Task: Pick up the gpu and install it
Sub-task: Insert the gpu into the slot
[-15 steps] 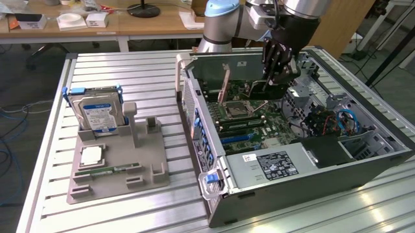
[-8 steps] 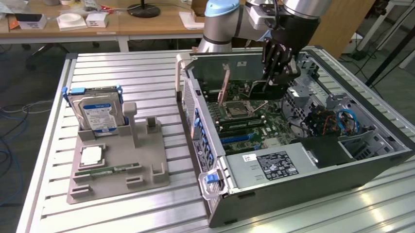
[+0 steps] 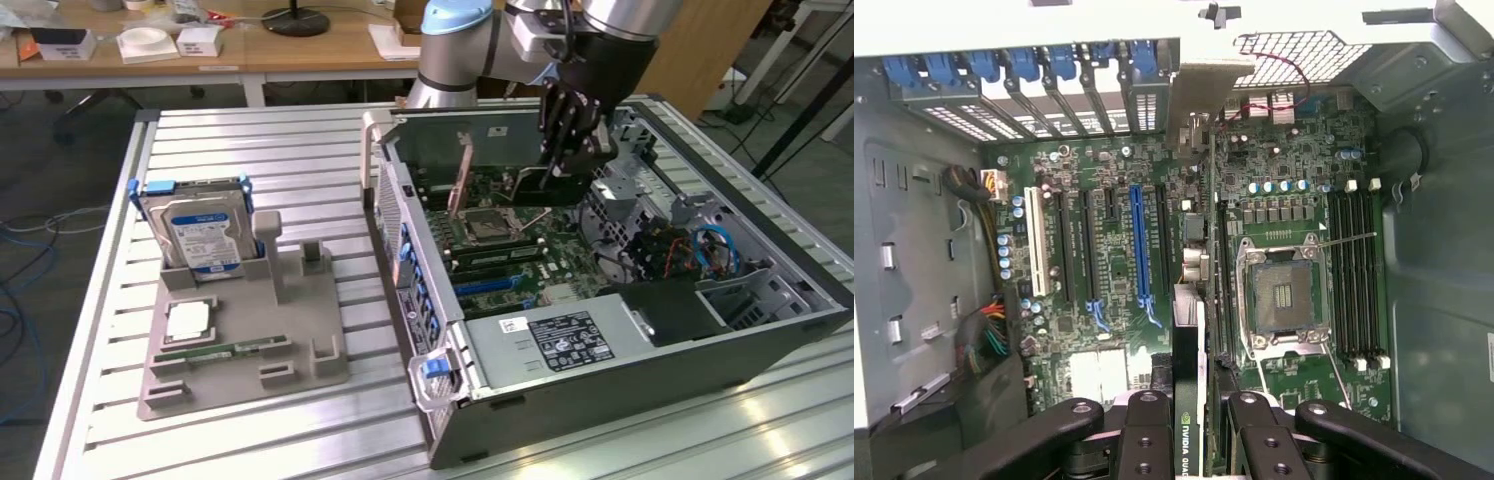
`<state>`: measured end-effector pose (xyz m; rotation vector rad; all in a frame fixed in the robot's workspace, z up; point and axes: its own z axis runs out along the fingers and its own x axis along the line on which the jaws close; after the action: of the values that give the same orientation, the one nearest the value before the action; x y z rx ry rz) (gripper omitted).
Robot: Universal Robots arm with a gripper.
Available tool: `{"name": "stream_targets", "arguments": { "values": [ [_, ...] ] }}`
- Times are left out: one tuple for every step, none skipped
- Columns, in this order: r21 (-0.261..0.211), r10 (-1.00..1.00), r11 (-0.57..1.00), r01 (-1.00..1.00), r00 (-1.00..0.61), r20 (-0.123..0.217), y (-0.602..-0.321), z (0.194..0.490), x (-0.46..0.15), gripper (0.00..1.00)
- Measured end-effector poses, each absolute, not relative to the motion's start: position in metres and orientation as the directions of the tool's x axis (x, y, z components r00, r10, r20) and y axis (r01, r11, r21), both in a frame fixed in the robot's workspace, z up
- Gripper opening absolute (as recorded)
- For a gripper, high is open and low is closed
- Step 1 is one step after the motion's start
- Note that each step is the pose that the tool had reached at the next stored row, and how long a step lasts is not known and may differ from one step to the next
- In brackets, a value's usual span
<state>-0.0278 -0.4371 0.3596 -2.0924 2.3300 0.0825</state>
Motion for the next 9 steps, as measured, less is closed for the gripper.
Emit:
{"name": "stream_targets", "arguments": {
  "values": [
    [0.033,-0.993,0.106,-0.994,-0.108,-0.042,-0.4371,0.3593,-0.0278,0.26],
    [0.033,-0.993,0.107,-0.994,-0.108,-0.043,-0.4371,0.359,-0.0278,0.26],
    [0.034,-0.993,0.107,-0.994,-0.108,-0.044,-0.4371,0.3587,-0.0278,0.26],
    [0.034,-0.993,0.106,-0.994,-0.108,-0.044,-0.4371,0.3584,-0.0278,0.26],
    [0.034,-0.993,0.106,-0.994,-0.108,-0.045,-0.4371,0.3581,-0.0278,0.26],
    [0.034,-0.993,0.106,-0.994,-0.108,-0.046,-0.4371,0.3578,-0.0278,0.26],
    [0.034,-0.993,0.106,-0.994,-0.108,-0.046,-0.437,0.3575,-0.0278,0.26],
    [0.034,-0.993,0.106,-0.994,-0.108,-0.046,-0.4371,0.3571,-0.0278,0.26],
    [0.034,-0.993,0.106,-0.994,-0.108,-0.047,-0.4371,0.3566,-0.0278,0.26]
  ]
}}
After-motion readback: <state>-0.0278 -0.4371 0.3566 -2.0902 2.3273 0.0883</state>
